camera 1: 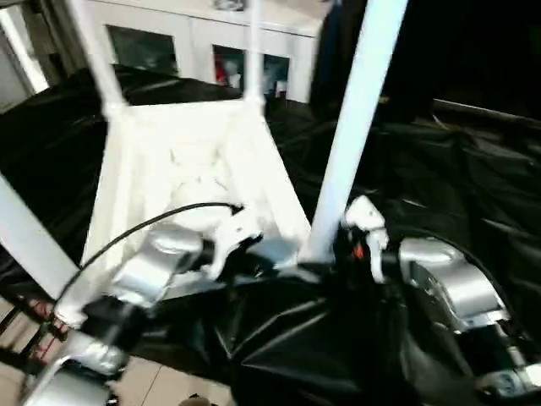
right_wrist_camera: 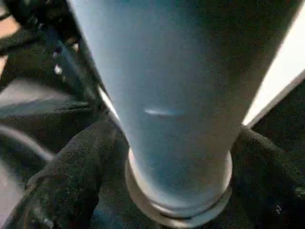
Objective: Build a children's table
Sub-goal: Rotate leg to tighten
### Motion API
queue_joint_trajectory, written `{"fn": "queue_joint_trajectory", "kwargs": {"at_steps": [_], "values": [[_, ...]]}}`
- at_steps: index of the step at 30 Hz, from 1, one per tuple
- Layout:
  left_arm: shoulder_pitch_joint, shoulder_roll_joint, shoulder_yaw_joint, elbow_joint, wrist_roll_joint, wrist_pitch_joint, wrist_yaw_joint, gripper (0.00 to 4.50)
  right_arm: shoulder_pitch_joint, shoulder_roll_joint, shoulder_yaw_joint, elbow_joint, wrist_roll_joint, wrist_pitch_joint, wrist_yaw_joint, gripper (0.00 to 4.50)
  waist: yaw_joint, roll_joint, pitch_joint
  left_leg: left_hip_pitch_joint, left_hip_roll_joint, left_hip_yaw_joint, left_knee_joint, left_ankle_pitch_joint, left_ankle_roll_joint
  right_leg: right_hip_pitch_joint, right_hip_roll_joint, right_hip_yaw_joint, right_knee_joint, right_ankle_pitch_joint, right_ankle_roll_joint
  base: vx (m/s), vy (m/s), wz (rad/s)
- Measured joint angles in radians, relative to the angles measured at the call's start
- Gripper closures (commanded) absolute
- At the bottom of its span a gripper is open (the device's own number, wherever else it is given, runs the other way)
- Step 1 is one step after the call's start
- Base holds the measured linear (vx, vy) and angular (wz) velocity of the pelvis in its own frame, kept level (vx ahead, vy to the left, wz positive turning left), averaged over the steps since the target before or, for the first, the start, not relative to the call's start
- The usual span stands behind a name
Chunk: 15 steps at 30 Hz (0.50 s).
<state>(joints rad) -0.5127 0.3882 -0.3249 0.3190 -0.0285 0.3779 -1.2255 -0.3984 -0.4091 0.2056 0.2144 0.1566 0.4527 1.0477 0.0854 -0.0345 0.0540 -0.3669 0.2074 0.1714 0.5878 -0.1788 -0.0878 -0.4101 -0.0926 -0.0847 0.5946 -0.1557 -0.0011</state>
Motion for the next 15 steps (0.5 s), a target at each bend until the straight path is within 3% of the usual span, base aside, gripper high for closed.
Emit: {"fn": "queue_joint_trajectory", "kwargs": {"at_steps": [9, 15], "values": [[0.004, 0.008, -0.003, 0.0, -0.011, 0.0, -0.017, 4.5, -0.001, -0.006, 0.009, 0.001, -0.002, -0.003, 0.023, 1.67, 0.005, -0.001, 0.0, 0.0, 0.0, 0.0, 0.0, 0.0, 0.0, 0.0, 0.0, 0.0, 0.001, 0.0, 0.0, 0.0, 0.0, 0.0], [0.004, -0.005, 0.002, 0.006, -0.007, 0.01, 0.021, 4.5, 0.013, 0.026, -0.004, -0.003, -0.005, 0.002, -0.041, 1.81, 0.002, -0.001, 0.0, 0.0, 0.0, 0.0, 0.001, 0.0, 0.0, 0.0, 0.0, 0.0, 0.001, 0.001, -0.001, 0.0, 0.0, 0.0]]}}
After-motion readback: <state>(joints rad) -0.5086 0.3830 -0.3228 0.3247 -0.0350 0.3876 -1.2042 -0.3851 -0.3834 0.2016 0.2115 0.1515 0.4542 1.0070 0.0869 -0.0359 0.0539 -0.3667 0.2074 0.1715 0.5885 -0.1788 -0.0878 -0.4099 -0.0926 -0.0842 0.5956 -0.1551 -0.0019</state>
